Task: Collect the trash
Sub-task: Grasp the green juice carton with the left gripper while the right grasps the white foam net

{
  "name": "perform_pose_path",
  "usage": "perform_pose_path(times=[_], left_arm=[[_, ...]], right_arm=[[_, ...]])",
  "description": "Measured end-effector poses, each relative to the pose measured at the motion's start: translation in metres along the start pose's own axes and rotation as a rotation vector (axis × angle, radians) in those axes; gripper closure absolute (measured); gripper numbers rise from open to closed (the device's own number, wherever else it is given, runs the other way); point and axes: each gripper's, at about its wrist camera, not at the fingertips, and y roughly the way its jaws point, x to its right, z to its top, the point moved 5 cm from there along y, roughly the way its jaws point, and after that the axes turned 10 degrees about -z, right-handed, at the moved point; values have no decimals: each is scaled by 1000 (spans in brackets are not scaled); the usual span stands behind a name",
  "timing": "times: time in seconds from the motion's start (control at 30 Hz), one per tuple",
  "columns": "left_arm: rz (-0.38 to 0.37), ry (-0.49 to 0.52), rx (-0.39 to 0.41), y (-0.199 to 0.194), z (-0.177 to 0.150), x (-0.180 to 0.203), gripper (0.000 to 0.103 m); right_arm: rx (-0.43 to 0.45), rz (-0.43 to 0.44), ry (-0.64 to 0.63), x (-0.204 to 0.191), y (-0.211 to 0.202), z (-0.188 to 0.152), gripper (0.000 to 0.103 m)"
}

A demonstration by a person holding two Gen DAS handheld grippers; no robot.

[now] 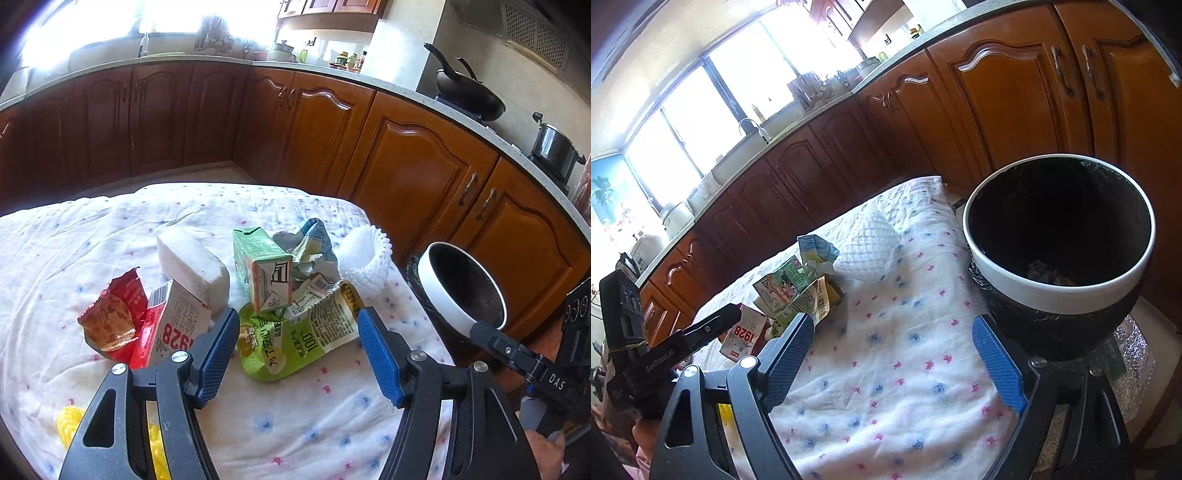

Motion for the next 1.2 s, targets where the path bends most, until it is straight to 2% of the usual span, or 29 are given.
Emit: perform_pose_path(times=[0.27, 0.5, 0.63, 0.7, 0.77, 0.8, 0.87, 0.9, 0.97, 1.2], left_arm=[[60, 14, -16, 25, 26, -6, 37], [133, 48, -72, 61, 40, -9, 37], [146, 44, -107, 77, 40, -13, 39], [150, 41, -114, 82, 38, -17, 47], [149, 40, -125, 87, 36, -19, 68], [147, 37, -132, 89, 35, -20, 69], [148, 44, -125, 90, 35, -20, 69], [152, 48, -122, 90, 36, -19, 70], [150, 48, -108, 87, 35, -17, 70], [104, 52, -34, 58, 37, -5, 71]], right_arm=[[17, 28, -37, -21, 26, 24, 14], [-24, 39, -47, -35, 67, 42, 17], [-62, 32, -48, -36, 92, 50, 27], [-88, 34, -37, -35, 105, 50, 32], [-106, 31, -30, -34, 116, 50, 41], [-113, 31, -29, -33, 120, 50, 44], [-127, 36, -32, -34, 125, 47, 62], [-131, 34, -40, -35, 126, 46, 68], [-119, 26, -57, -35, 121, 44, 92], [-47, 31, -70, -32, 78, 47, 94]])
